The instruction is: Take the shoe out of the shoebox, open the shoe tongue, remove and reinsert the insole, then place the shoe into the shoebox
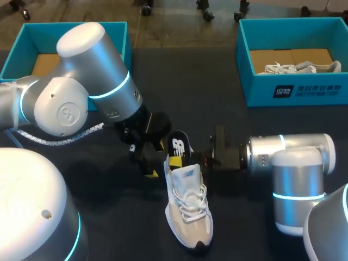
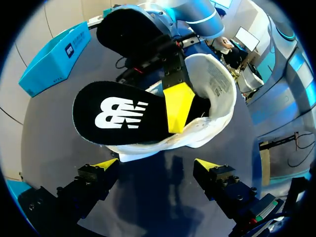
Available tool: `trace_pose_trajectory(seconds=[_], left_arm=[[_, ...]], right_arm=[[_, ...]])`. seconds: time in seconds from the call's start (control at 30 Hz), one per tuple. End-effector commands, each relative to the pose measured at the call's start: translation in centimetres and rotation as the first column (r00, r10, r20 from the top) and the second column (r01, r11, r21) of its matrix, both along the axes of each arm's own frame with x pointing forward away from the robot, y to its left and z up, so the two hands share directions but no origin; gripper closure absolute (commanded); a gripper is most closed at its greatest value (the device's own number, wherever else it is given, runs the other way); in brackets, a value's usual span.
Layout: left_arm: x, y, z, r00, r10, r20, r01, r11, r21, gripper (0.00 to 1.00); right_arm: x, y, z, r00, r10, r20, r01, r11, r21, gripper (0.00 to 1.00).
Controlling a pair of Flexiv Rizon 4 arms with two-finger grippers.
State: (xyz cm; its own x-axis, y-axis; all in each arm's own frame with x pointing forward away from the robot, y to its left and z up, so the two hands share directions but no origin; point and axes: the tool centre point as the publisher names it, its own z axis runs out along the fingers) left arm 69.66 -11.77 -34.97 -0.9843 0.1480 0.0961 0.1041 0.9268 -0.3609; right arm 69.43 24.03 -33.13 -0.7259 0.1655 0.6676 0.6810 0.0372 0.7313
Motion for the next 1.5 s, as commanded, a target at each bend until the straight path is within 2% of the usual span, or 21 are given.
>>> trace_pose_trajectory(seconds=[0.03, 0.1, 0.2, 0.23, 0.3, 0.33, 0.57, 0.77, 1.0, 1.03, 1.07, 1.1, 1.5], left_arm=[[-0.1, 0.0, -0.1, 1.0, 0.001, 0.002, -0.001, 1.0, 0.001, 0.0], [-0.1, 0.0, -0.1, 1.0, 0.001, 0.002, -0.001, 1.0, 0.001, 0.0], [-0.1, 0.0, -0.1, 1.0, 0.001, 0.002, -0.001, 1.0, 0.001, 0.0], [-0.1, 0.0, -0.1, 1.0, 0.001, 0.002, -0.001, 1.0, 0.001, 0.0], [-0.1, 0.0, -0.1, 1.0, 0.001, 0.002, -0.001, 1.0, 0.001, 0.0], [-0.1, 0.0, -0.1, 1.0, 0.001, 0.002, -0.001, 1.0, 0.001, 0.0], [-0.1, 0.0, -0.1, 1.0, 0.001, 0.002, -0.001, 1.0, 0.001, 0.0], [-0.1, 0.0, -0.1, 1.0, 0.001, 0.002, -0.001, 1.0, 0.001, 0.0], [-0.1, 0.0, -0.1, 1.0, 0.001, 0.002, -0.001, 1.0, 0.001, 0.0], [-0.1, 0.0, -0.1, 1.0, 0.001, 0.002, -0.001, 1.0, 0.001, 0.0], [-0.1, 0.0, -0.1, 1.0, 0.001, 0.002, -0.001, 1.0, 0.001, 0.0], [-0.1, 0.0, -0.1, 1.0, 0.001, 0.002, -0.001, 1.0, 0.001, 0.0], [-0.1, 0.0, -0.1, 1.0, 0.001, 0.002, -0.001, 1.0, 0.001, 0.0]], right_arm=[[0.9, -0.3, 0.7, 1.0, 0.016, -0.003, -0.016, 1.0, -0.02, 0.41], [1.3, -0.5, 0.8, 1.0, 0.016, -0.002, -0.016, 1.0, -0.019, 0.51], [1.7, -1.0, 0.7, 1.0, 0.013, -0.013, -0.013, 1.0, -0.003, 0.56], [1.9, -1.2, 0.6, 1.0, 0.01, -0.02, -0.01, 1.0, 0.003, 0.62], [2.2, -1.4, 0.3, 0.999, 0.003, -0.037, -0.002, 1.0, 0.016, 0.98], [2.3, -1.5, 0.2, 0.999, 0.0, -0.045, 0.001, 1.0, 0.019, 1.0], [1.5, -1.1, -1.2, 0.994, -0.02, -0.111, 0.023, 0.999, 0.025, 1.0], [-0.6, -0.4, -2.5, 0.986, -0.046, -0.161, 0.051, 0.998, 0.026, 1.0], [-1.3, -0.3, -2.6, 0.982, -0.065, -0.178, 0.068, 0.998, 0.014, 1.0], [-1.3, -0.3, -2.4, 0.983, -0.068, -0.171, 0.071, 0.997, 0.011, 0.86], [-1.3, -0.3, -2.1, 0.985, -0.07, -0.158, 0.072, 0.997, 0.01, 0.61], [-1.3, -0.3, -1.9, 0.986, -0.067, -0.152, 0.07, 0.998, 0.01, 0.51], [-0.6, -0.5, 0.6, 0.996, -0.057, -0.075, 0.056, 0.998, -0.017, 0.58]])
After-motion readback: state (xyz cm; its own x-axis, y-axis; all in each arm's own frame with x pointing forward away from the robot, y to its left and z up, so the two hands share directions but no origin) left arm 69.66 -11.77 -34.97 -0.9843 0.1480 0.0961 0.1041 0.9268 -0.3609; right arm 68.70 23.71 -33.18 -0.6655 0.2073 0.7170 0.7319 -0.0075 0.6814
